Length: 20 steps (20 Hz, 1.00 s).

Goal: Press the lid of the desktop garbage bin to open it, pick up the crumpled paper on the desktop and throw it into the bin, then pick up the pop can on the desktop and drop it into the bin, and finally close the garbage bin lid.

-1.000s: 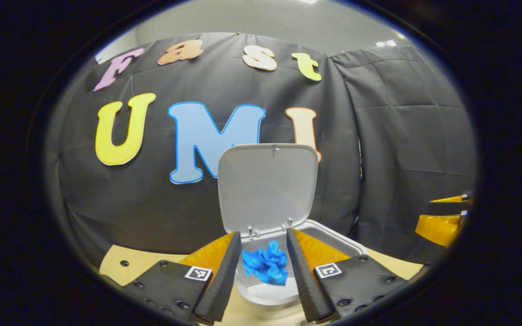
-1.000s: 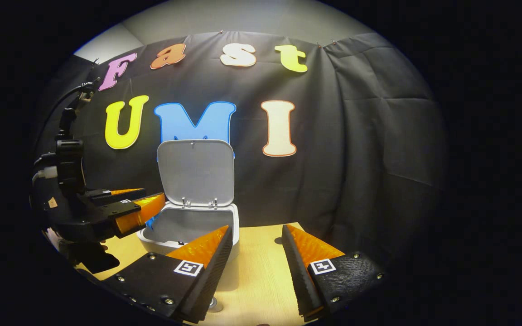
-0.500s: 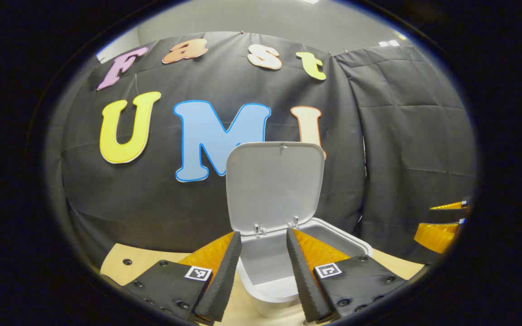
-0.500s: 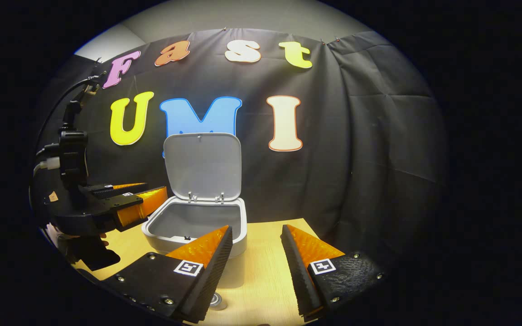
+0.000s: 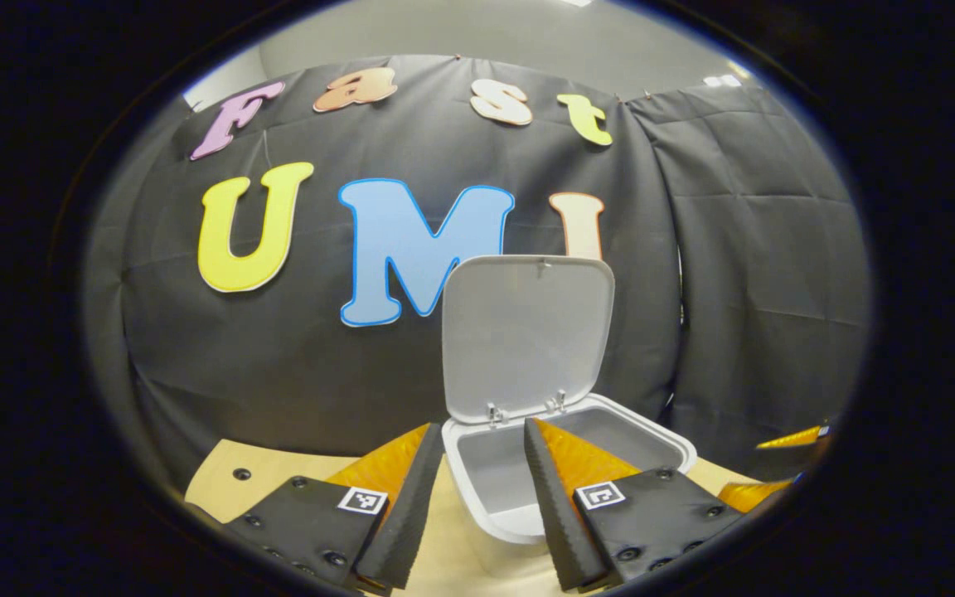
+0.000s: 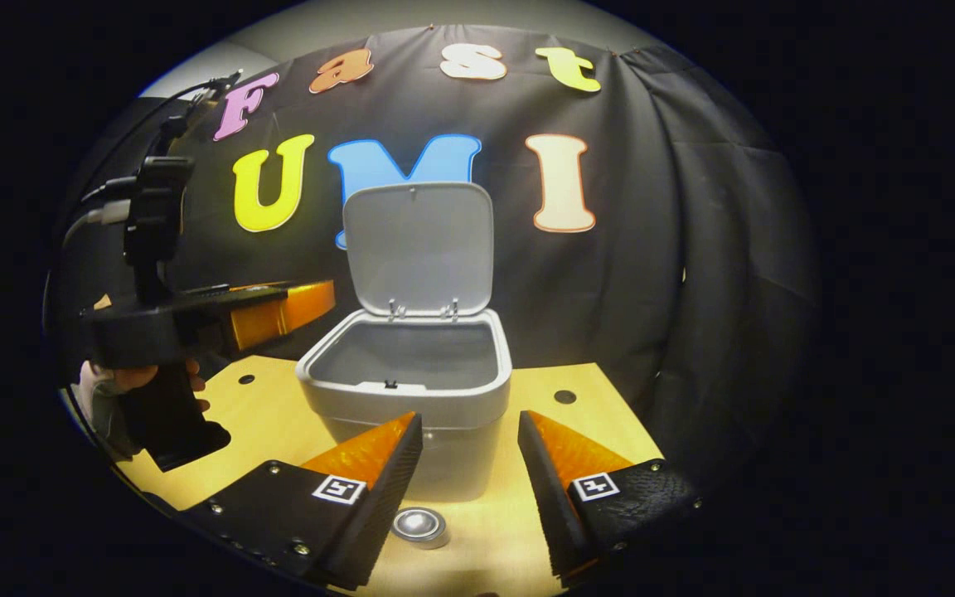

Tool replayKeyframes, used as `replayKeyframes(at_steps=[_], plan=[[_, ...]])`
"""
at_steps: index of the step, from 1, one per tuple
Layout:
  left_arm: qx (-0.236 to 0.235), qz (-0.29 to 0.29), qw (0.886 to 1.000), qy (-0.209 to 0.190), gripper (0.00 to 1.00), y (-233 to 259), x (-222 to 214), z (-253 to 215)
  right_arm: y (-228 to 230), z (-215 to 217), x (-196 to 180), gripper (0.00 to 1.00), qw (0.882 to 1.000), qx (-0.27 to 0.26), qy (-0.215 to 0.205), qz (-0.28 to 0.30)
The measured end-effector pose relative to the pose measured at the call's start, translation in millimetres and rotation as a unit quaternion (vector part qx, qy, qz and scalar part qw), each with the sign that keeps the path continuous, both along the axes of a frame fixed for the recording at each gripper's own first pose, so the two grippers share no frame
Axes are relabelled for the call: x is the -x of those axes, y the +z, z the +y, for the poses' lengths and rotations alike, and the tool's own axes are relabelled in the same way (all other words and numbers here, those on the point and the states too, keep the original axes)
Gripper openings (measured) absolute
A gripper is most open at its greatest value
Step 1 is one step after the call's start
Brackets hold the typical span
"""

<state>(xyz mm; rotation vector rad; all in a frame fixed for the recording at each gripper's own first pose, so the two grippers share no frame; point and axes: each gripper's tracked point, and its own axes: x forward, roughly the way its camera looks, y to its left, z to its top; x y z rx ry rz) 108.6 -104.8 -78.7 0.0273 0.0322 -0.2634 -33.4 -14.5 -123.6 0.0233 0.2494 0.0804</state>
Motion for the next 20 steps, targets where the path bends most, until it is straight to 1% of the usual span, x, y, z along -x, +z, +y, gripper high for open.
replayKeyframes(at_steps=[1, 3, 4, 5, 7, 8, 9, 13, 16, 17, 18, 20], plan=[[0.000, 0.001, 1.000, 0.003, 0.72, -0.4, 0.7, 3.5, -8.3, 2.6, -0.5, 0.78, 1.000, -0.002, 0.003, 0.010], [0.001, 0.002, 1.000, 0.009, 0.72, -0.5, 1.9, 10.0, -21.8, 10.6, -0.4, 0.79, 1.000, -0.009, 0.013, 0.027], [0.002, 0.003, 1.000, 0.013, 0.72, -0.4, 3.6, 13.9, -29.0, 14.8, 0.2, 0.82, 0.999, -0.011, 0.020, 0.037], [0.004, 0.003, 1.000, 0.017, 0.72, 0.2, 6.0, 18.6, -37.6, 16.8, -1.2, 0.91, 0.999, -0.009, 0.025, 0.046], [0.009, 0.005, 1.000, 0.026, 0.72, 0.4, 9.4, 27.8, -51.6, 22.8, -1.7, 0.93, 0.997, -0.002, 0.036, 0.063], [0.011, 0.006, 0.999, 0.032, 0.68, 0.8, 11.5, 32.7, -57.9, 26.3, -2.9, 0.93, 0.997, 0.001, 0.043, 0.071], [0.011, 0.007, 0.999, 0.037, 0.72, 5.4, 14.5, 39.0, -66.6, 28.6, -3.5, 0.98, 0.996, 0.004, 0.049, 0.080], [0.007, 0.009, 0.998, 0.058, 0.71, 21.6, 24.4, 63.6, -95.1, 42.3, -7.1, 0.98, 0.991, 0.016, 0.069, 0.114], [0.006, 0.010, 0.997, 0.072, 0.67, 26.4, 31.7, 78.4, -112.8, 50.2, -8.3, 0.98, 0.987, 0.015, 0.082, 0.138], [0.005, 0.010, 0.997, 0.076, 0.67, 27.9, 34.3, 83.0, -117.6, 68.3, -22.3, 0.98, 0.986, 0.015, 0.085, 0.146], [0.004, 0.010, 0.997, 0.078, 0.69, 28.8, 37.2, 87.3, -122.3, 69.7, -22.5, 0.98, 0.984, 0.015, 0.086, 0.153], [0.002, 0.010, 0.996, 0.086, 0.77, 31.7, 42.2, 95.4, -135.6, 72.7, -21.1, 0.98, 0.982, 0.014, 0.088, 0.169]])
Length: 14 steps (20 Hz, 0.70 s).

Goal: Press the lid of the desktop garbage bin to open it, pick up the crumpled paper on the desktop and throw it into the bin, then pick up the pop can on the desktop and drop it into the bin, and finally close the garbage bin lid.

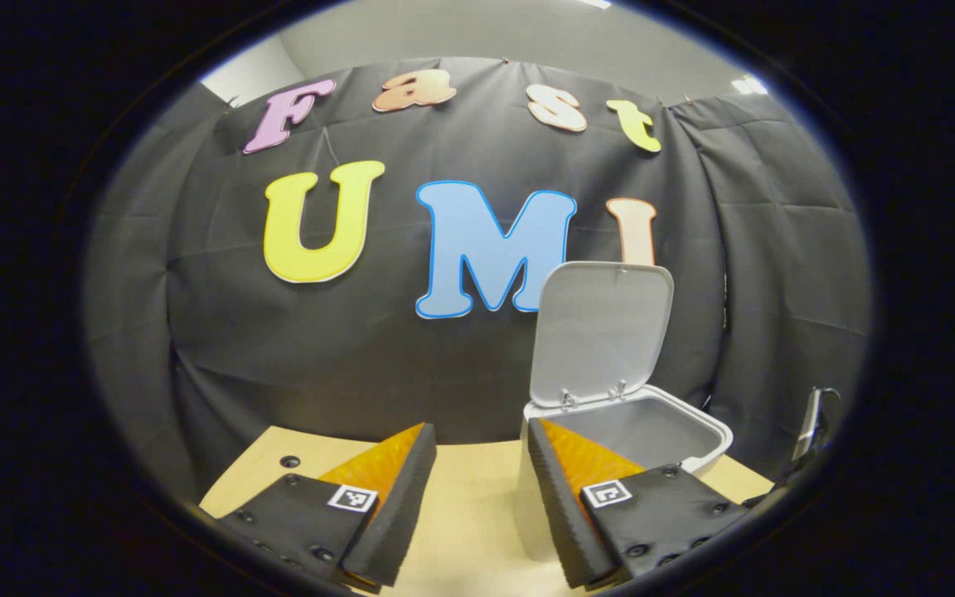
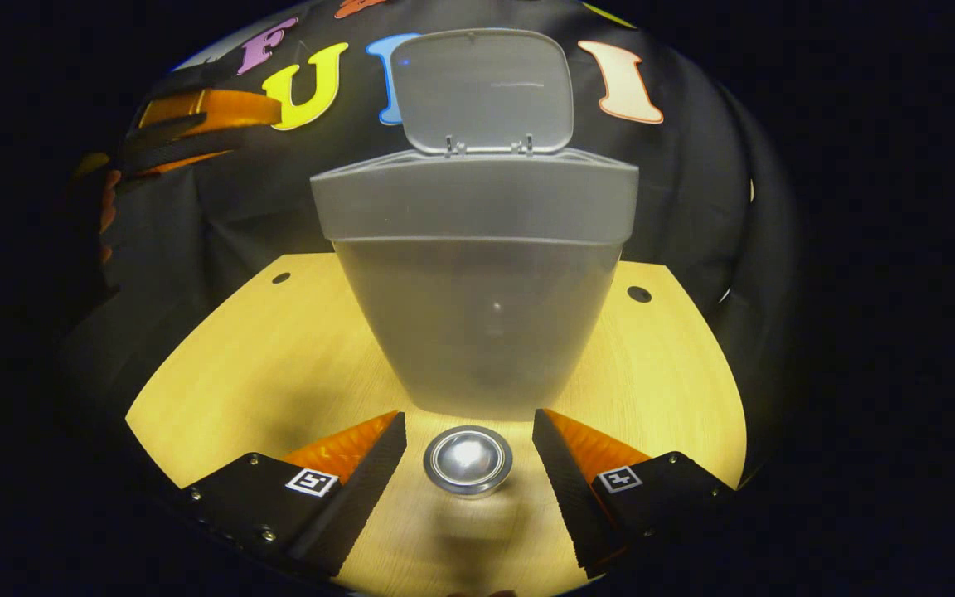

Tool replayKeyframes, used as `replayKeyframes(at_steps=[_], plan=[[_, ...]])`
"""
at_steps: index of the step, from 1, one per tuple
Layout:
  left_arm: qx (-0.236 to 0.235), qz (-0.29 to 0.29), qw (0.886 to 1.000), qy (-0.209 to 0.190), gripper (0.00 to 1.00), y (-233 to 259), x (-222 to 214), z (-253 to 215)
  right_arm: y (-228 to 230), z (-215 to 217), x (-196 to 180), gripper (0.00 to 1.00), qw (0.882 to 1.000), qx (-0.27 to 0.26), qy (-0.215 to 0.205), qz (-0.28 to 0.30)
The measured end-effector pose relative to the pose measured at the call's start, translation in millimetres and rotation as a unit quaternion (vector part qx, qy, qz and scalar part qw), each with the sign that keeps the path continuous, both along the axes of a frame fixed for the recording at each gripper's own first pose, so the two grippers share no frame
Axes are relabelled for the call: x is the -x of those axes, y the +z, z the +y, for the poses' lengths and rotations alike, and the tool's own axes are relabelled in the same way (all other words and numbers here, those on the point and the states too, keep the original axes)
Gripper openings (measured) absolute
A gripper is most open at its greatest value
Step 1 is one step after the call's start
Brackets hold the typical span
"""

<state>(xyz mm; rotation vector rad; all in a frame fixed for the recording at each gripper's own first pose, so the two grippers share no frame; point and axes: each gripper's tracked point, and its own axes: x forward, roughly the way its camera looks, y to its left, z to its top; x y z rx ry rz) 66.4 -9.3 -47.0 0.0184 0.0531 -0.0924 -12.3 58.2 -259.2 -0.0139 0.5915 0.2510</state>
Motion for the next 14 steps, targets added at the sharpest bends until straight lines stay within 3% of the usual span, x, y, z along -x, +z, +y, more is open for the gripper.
replayKeyframes(at_steps=[7, 12, 14], plan=[[0.000, 0.000, 1.000, 0.021, 0.94, 7.7, 18.5, 27.7, -28.6, 2.5, 0.2, 0.98, 0.999, 0.018, 0.009, 0.032], [0.001, -0.001, 0.999, 0.039, 0.94, 9.8, 27.9, 44.6, -37.2, 3.4, 0.9, 0.98, 0.999, 0.027, 0.015, 0.043], [0.001, -0.001, 0.999, 0.043, 0.94, 9.1, 30.7, 49.1, -38.3, 2.5, 1.3, 0.89, 0.998, 0.030, 0.017, 0.045]])
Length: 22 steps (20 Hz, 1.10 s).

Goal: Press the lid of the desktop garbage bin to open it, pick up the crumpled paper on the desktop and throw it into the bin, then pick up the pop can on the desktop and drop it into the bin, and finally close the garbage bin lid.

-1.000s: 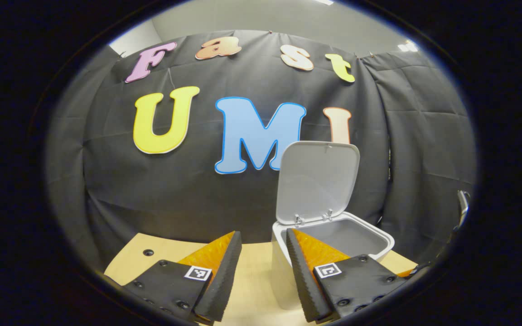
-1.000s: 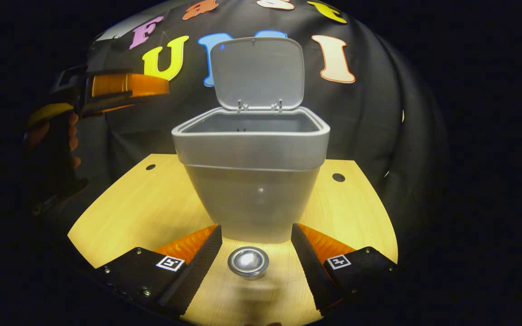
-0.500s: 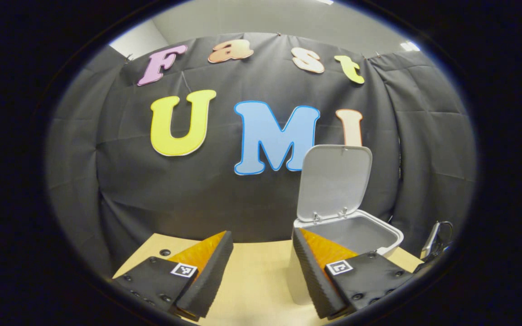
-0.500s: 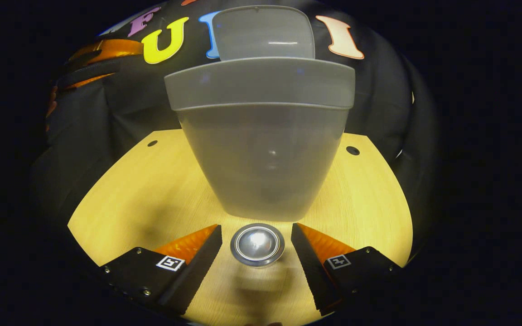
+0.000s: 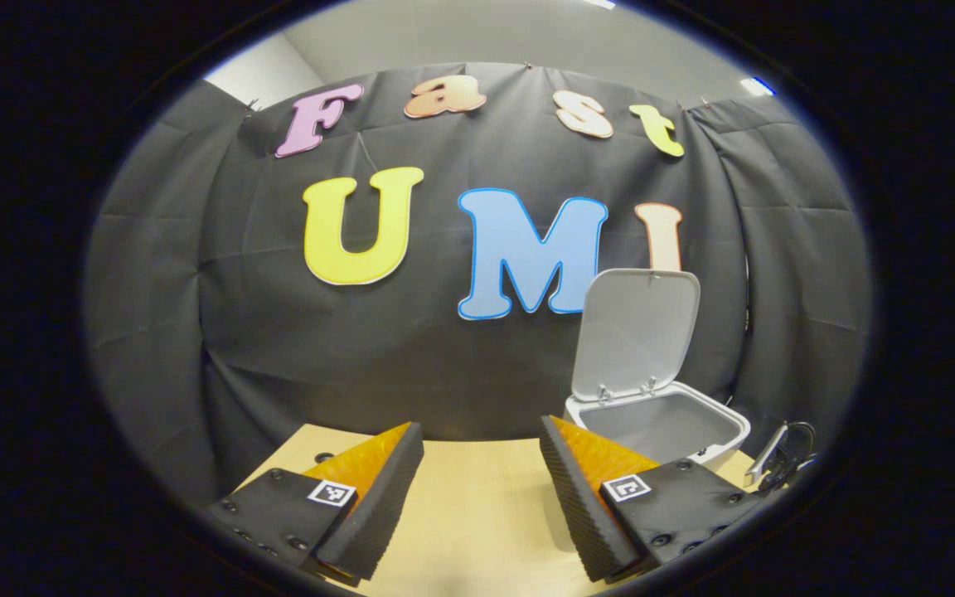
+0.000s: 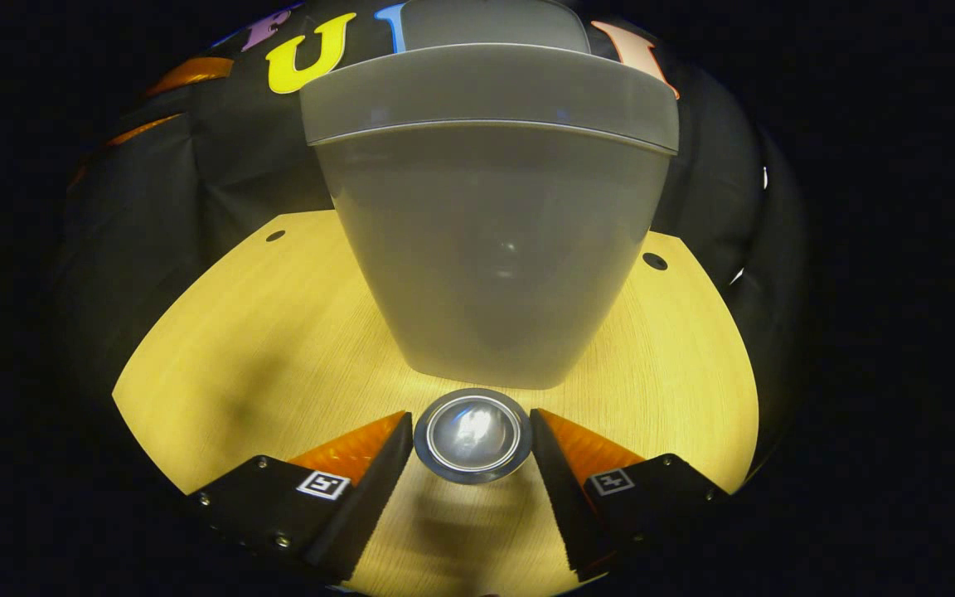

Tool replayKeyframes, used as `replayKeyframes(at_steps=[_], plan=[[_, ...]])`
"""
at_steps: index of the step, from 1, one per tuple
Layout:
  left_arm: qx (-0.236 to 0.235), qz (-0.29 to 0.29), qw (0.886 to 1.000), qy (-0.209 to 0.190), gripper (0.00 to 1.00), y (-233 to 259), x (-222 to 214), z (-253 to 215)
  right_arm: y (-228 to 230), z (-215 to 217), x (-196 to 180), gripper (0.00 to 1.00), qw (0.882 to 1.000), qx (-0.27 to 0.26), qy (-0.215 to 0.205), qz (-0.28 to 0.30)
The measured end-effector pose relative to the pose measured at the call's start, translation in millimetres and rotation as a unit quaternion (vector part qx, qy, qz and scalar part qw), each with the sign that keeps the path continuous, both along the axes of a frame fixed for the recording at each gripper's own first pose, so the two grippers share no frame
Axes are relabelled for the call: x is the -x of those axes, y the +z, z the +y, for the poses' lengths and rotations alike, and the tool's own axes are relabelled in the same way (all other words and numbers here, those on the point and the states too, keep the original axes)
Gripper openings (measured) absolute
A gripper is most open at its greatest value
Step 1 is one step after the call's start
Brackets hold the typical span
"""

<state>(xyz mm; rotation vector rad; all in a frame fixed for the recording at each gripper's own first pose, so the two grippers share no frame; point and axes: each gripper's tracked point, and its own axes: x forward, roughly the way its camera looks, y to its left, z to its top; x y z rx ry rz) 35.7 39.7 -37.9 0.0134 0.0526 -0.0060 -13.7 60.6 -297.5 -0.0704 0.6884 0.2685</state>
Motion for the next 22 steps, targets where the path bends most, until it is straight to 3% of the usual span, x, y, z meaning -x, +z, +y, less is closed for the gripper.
replayKeyframes(at_steps=[2, 13, 22], plan=[[0.001, 0.001, 1.000, 0.003, 0.94, -0.5, 1.8, 3.4, 2.3, 0.4, 1.5, 0.85, 1.000, 0.002, 0.003, 0.000], [0.008, -0.005, 1.000, -0.006, 0.94, -1.3, 0.3, -5.1, 63.3, 28.4, 19.2, 0.84, 0.995, -0.020, 0.070, -0.074], [0.007, -0.001, 1.000, -0.014, 0.93, -4.4, -5.1, -11.1, 187.1, 54.9, 35.4, 0.84, 0.969, -0.080, 0.120, -0.202]])
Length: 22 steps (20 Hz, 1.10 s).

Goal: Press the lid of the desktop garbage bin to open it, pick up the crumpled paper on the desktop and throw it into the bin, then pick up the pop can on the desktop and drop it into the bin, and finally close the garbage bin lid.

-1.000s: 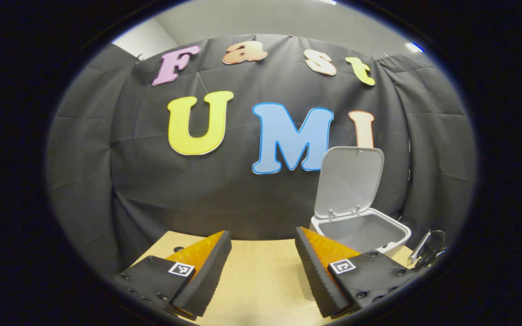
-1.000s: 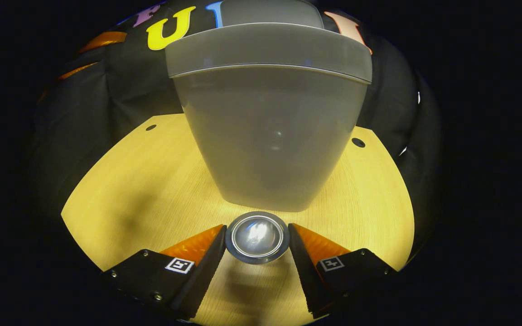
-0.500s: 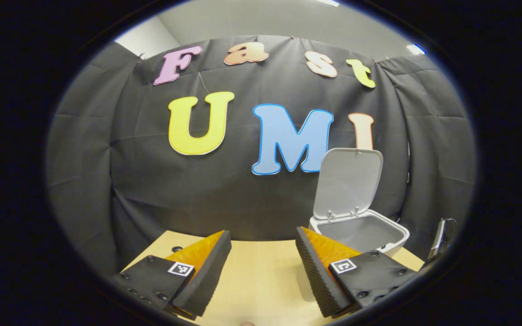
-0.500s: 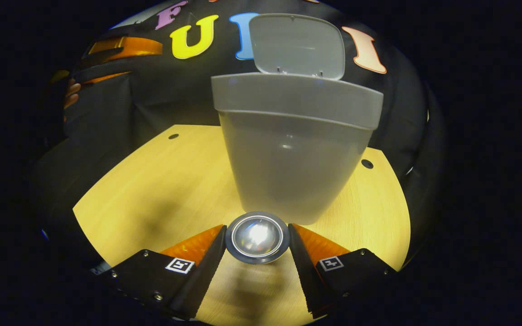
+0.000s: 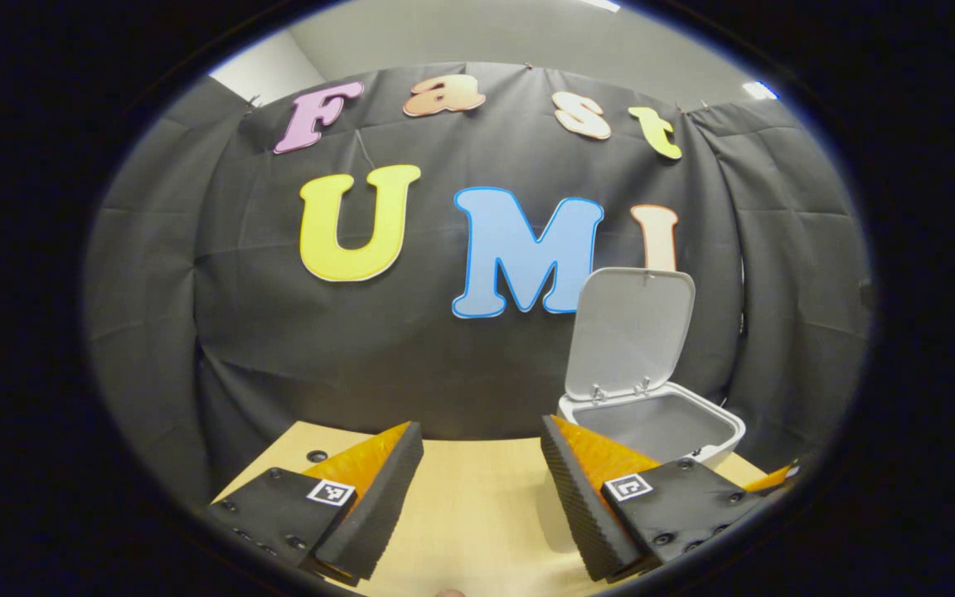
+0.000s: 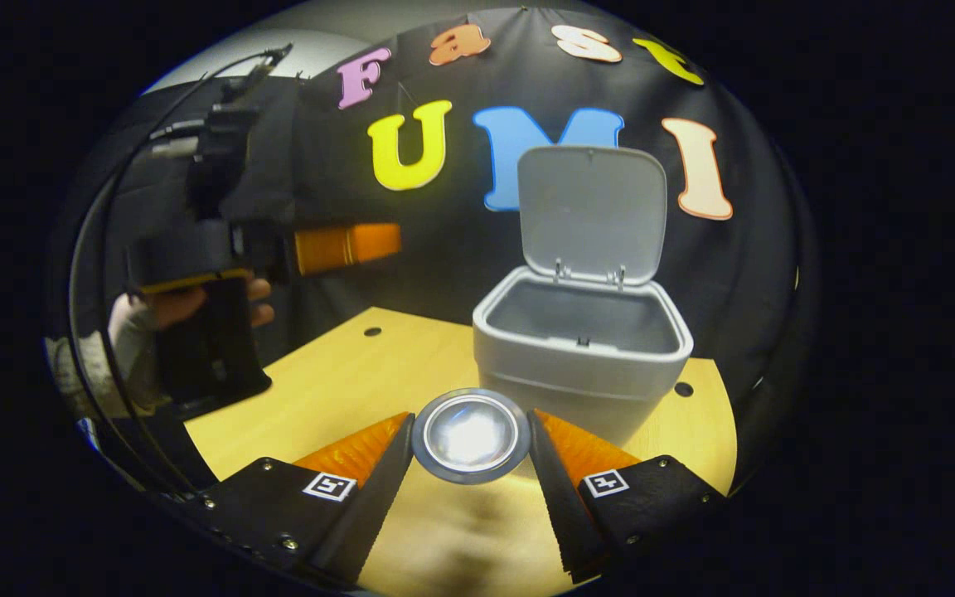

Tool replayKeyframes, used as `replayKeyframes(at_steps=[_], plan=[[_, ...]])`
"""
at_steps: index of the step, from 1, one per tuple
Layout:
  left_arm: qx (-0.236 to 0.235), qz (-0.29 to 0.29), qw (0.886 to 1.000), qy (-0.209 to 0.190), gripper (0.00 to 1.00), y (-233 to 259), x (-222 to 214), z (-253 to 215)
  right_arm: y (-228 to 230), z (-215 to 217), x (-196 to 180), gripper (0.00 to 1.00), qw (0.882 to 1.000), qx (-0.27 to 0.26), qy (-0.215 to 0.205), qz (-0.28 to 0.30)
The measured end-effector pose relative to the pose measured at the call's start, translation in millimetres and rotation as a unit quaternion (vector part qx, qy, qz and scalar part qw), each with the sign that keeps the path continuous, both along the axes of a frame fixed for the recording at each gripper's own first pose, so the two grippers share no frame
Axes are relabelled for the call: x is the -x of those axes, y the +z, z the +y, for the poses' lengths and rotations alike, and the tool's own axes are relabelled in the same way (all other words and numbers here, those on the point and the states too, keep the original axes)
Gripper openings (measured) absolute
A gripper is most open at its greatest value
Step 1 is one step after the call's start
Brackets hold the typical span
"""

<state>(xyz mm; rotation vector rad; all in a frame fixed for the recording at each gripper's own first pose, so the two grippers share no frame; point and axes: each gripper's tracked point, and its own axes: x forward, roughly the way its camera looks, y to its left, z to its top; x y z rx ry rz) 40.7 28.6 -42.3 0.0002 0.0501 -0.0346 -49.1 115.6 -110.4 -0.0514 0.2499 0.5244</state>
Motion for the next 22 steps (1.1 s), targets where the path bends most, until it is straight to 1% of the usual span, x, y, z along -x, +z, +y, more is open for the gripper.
replayKeyframes(at_steps=[2, 4, 6, 7, 9, 12, 15, 17, 18, 19, 22], plan=[[0.000, 0.000, 1.000, -0.001, 0.93, -0.1, -0.6, -0.4, 31.3, -1.5, -0.4, 0.84, 0.999, -0.024, 0.000, -0.029], [-0.001, 0.001, 1.000, -0.001, 0.93, -1.2, -0.7, -1.0, 62.3, -10.1, -2.0, 0.84, 0.997, -0.047, -0.010, -0.061], [-0.002, 0.001, 1.000, -0.002, 0.92, -0.4, -1.6, -2.7, 93.7, -21.9, -9.2, 0.84, 0.992, -0.068, -0.030, -0.097], [-0.003, 0.001, 1.000, -0.003, 0.96, 0.1, -2.5, -3.7, 106.4, -30.5, -12.4, 0.84, 0.990, -0.078, -0.041, -0.114], [-0.003, 0.001, 1.000, -0.004, 0.95, -0.4, -2.7, -6.3, 120.5, -48.3, -26.7, 0.84, 0.985, -0.080, -0.068, -0.139], [-0.005, 0.001, 1.000, -0.007, 0.93, 0.2, -3.2, -10.6, 118.5, -68.5, -52.9, 0.84, 0.982, -0.059, -0.105, -0.143], [-0.008, 0.000, 1.000, -0.010, 0.92, 1.7, -2.9, -13.7, 101.9, -83.4, -75.0, 0.84, 0.982, -0.037, -0.131, -0.131], [-0.011, 0.000, 1.000, -0.009, 0.92, 2.6, -3.7, -15.0, 92.2, -87.6, -83.8, 0.84, 0.982, -0.032, -0.140, -0.120], [-0.012, 0.000, 1.000, -0.009, 0.95, 2.7, -3.4, -15.0, 88.6, -89.3, -87.3, 0.84, 0.983, -0.032, -0.143, -0.115], [-0.012, 0.000, 1.000, -0.008, 0.93, 3.5, -4.1, -15.0, 84.2, -91.8, -91.2, 0.84, 0.982, -0.031, -0.147, -0.110], [-0.011, 0.000, 1.000, -0.006, 0.95, 3.2, -4.2, -13.7, 78.6, -96.8, -95.8, 0.84, 0.982, -0.029, -0.155, -0.103]])
